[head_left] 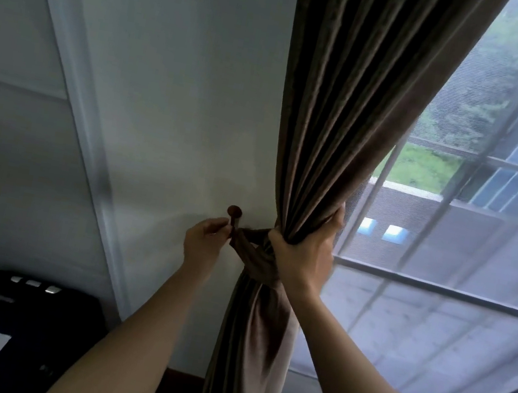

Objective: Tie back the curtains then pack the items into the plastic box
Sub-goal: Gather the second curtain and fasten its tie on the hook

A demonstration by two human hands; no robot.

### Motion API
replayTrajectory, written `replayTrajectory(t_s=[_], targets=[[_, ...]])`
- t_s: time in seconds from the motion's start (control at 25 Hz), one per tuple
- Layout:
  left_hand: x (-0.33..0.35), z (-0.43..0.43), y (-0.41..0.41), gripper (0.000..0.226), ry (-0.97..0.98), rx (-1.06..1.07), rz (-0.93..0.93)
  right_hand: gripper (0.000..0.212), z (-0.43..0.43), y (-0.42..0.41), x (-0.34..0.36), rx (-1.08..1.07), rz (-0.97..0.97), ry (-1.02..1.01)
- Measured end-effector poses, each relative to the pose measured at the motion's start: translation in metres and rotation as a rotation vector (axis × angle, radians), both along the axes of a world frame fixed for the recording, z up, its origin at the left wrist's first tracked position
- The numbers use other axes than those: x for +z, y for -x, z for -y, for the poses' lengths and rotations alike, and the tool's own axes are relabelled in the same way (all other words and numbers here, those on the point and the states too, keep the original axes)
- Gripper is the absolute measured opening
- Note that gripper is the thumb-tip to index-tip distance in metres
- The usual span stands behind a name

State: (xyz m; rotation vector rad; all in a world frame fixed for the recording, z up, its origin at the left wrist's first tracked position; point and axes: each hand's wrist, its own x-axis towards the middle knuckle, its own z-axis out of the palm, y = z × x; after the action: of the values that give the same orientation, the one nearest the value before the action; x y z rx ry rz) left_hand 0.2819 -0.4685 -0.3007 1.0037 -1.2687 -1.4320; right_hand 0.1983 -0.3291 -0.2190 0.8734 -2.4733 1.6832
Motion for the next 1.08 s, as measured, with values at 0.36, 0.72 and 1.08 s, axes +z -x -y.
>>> replayTrajectory(t_s=[0.36,0.72,1.08], targets=[[0.007,0.017,0.010,0.021,0.234,0.039,0.429,0.110,0.017,-0.006,-0.002,-0.016,-0.008,0.038],[0.013,0.027,-0.002,0.023,0.149,-0.190,0.524,0.107,0.016,-0.001,-0.002,0.036,-0.039,0.036],[0.015,0.016,0.009,0.022,0.329,-0.137,0.841,0.103,0.014,0.011,-0.009,0.155,-0.046,0.061]])
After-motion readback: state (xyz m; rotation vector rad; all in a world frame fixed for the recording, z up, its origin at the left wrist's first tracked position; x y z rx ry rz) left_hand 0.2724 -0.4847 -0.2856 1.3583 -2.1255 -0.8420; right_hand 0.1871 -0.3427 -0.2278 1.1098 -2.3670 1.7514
